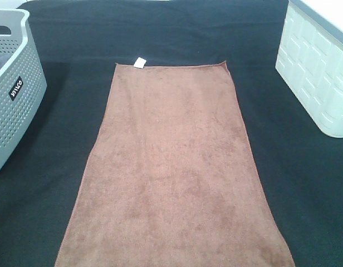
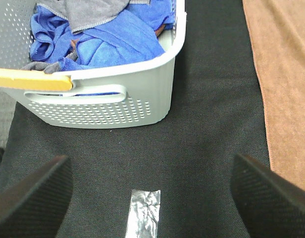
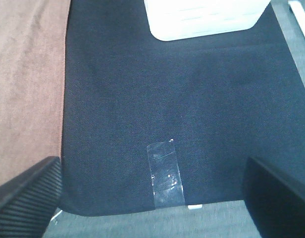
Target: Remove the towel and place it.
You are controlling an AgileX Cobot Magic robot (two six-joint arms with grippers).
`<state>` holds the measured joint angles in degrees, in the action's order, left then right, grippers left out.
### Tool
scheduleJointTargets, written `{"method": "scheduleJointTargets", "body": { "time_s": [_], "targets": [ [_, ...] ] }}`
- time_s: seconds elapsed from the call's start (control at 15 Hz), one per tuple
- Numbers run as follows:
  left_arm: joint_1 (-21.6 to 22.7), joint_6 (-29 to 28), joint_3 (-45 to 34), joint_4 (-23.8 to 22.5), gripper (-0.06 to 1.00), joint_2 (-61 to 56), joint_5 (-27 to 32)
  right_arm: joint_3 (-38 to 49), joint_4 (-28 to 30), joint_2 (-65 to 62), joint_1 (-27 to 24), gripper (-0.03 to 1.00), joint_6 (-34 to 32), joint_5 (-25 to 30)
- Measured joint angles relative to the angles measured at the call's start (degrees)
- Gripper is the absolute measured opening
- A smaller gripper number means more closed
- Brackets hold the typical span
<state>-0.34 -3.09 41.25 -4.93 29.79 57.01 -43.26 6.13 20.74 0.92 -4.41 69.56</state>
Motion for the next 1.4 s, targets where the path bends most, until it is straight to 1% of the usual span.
{"method": "scheduleJointTargets", "body": {
  "time_s": [0.13,0.2,0.33,0.47,0.53,0.6,0.67,0.8,0.93,1.4],
  "targets": [
    [0.0,-0.2,-4.6,0.0,0.81,-6.5,-0.2,4.0,-1.1,-7.1,0.0,0.9,2.5,-2.8],
    [0.0,-0.2,-6.8,0.0,0.81,-9.9,-0.2,6.9,-2.6,-11.5,0.0,0.9,3.5,-3.6],
    [0.0,-0.2,-10.1,0.0,0.81,-17.0,-0.3,10.4,-3.9,-16.2,0.0,0.9,3.7,-3.8],
    [0.0,-0.4,-10.9,-0.1,0.81,-24.4,-1.0,12.7,-4.3,-20.1,0.0,0.9,3.8,-4.5],
    [0.0,-0.4,-11.0,0.0,0.81,-27.3,-1.0,12.9,-4.5,-21.0,0.0,0.9,3.8,-5.9],
    [0.0,-0.5,-11.5,0.5,0.81,-29.3,0.5,13.6,-4.9,-21.0,0.0,0.9,4.0,-7.3],
    [0.0,-0.4,-12.0,1.6,0.81,-30.0,2.4,14.3,-6.1,-21.0,0.0,0.9,5.5,-8.3],
    [0.0,1.0,-12.7,4.3,0.81,-30.1,2.8,14.6,-7.8,-21.0,0.0,0.9,7.8,-8.7],
    [0.0,2.4,-12.7,5.6,0.81,-30.1,2.8,14.6,-8.3,-21.0,0.0,0.9,8.2,-8.7],
    [0.0,2.4,-12.7,5.7,0.81,-30.1,2.8,14.6,-8.3,-21.0,0.0,0.9,8.2,-8.8]
  ]
}}
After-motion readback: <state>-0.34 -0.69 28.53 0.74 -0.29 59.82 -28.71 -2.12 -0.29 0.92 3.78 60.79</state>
